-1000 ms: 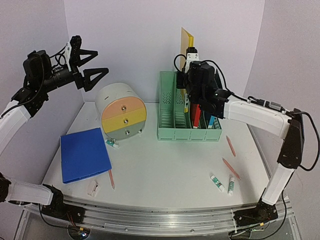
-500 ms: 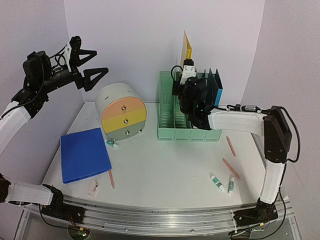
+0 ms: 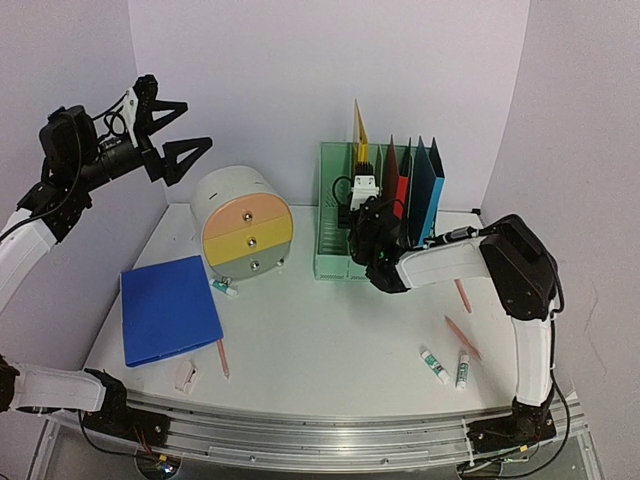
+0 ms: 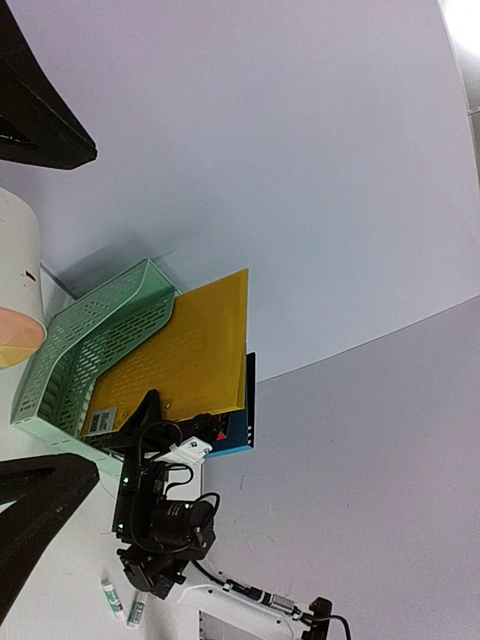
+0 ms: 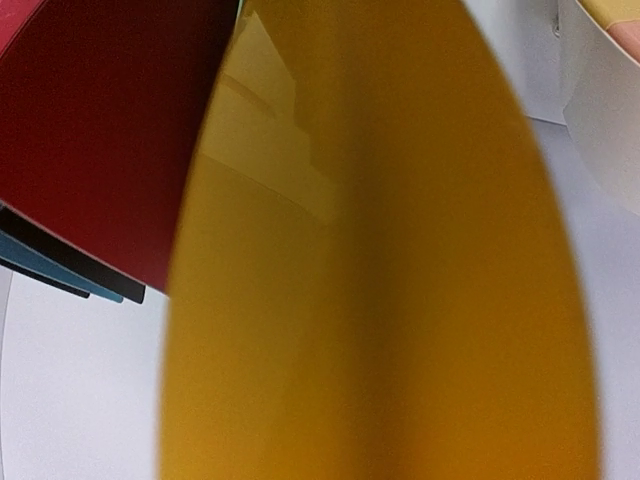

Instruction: Organize the desk

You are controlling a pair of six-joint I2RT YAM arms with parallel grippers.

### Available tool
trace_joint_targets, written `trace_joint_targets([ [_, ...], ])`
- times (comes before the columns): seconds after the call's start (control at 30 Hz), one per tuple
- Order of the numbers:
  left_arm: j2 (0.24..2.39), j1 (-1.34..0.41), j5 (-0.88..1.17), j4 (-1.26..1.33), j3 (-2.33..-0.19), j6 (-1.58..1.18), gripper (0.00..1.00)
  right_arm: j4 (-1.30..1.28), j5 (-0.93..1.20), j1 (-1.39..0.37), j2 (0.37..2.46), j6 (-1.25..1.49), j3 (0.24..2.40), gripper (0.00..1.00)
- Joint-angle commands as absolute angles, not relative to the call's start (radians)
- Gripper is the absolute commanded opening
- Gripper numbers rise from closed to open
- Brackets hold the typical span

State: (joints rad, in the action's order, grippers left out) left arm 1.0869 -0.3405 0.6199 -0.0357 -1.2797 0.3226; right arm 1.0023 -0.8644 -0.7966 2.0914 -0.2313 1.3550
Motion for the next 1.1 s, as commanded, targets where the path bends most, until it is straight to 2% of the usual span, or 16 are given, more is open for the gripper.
trace_joint_targets([
  [0.0,1.063,-0.342,0.591,-0.044,-1.269,0.338,1.0,1.138,-0.898,-0.781,2.109,-0.216,1.35,0.0],
  [0.13,1.063,-0.343,0.578,-0.046,-1.263,0.331,1.0,1.139,-0.923,-0.781,2.115,-0.198,1.318,0.02],
  [0.17,1.063,-0.342,0.569,-0.056,-1.264,0.326,1.0,1.138,-0.94,-0.781,2.111,-0.199,1.311,0.17],
  [0.23,1.062,-0.343,0.547,-0.079,-1.267,0.31,1.0,1.13,-0.961,-0.782,2.096,-0.213,1.299,0.53],
  [0.27,1.063,-0.342,0.528,-0.104,-1.267,0.292,1.0,1.116,-0.955,-0.785,2.08,-0.217,1.296,0.63],
  [0.33,1.068,-0.343,0.478,-0.176,-1.271,0.251,1.0,1.071,-0.926,-0.794,2.039,-0.214,1.295,0.78],
  [0.43,1.098,-0.341,0.333,-0.323,-1.306,0.174,1.0,0.952,-0.912,-0.816,1.971,-0.198,1.313,0.89],
  [0.6,1.139,-0.336,0.098,-0.633,-1.344,0.065,1.0,0.667,-0.97,-0.881,1.853,-0.125,1.363,0.93],
  [0.7,1.119,-0.253,0.147,-0.713,-1.296,0.003,1.0,0.476,-0.939,-0.941,1.811,-0.059,1.421,0.92],
  [0.9,1.179,-0.004,0.306,-0.879,-1.203,-0.06,0.99,0.097,-0.681,-1.086,1.839,0.11,1.618,0.91],
  [1.07,1.28,0.158,0.324,-0.949,-1.186,-0.002,1.0,0.014,-0.328,-1.12,1.893,0.394,1.674,0.88],
])
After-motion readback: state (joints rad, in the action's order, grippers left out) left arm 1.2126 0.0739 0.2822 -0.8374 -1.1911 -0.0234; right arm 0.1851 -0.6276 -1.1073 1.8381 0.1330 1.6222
